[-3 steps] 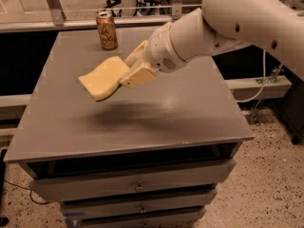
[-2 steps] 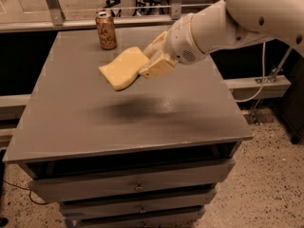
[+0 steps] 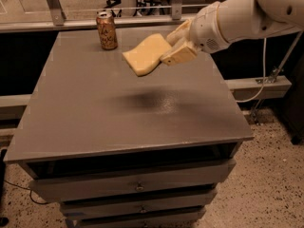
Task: Move sponge near orange can
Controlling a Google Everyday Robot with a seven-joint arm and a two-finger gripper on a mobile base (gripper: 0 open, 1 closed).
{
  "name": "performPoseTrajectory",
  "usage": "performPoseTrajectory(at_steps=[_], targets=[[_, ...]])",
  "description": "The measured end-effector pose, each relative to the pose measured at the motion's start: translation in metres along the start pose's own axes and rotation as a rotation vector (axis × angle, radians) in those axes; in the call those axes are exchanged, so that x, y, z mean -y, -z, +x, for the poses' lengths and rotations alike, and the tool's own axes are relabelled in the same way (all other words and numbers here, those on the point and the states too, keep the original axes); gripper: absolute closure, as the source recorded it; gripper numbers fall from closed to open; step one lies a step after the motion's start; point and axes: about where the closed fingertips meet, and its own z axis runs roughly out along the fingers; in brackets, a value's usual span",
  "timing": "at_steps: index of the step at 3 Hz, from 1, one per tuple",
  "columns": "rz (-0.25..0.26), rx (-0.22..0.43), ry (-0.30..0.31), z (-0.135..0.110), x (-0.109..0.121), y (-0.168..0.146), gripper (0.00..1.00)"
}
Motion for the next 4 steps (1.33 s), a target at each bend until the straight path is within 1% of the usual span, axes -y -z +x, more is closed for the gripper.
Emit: performPoseTrajectory(at_steps=[1, 2, 3, 4], targets=[[0.025, 0.029, -0.014, -0.002, 0.012, -0.031, 1.00], [0.078, 0.051, -0.046, 0.010, 0.049, -0.078, 1.00], [0.093, 0.051, -0.061, 0.024, 0.083, -0.117, 1.00], [0.081, 0.037, -0.077, 0.039, 0.105, -0.145, 1.00]])
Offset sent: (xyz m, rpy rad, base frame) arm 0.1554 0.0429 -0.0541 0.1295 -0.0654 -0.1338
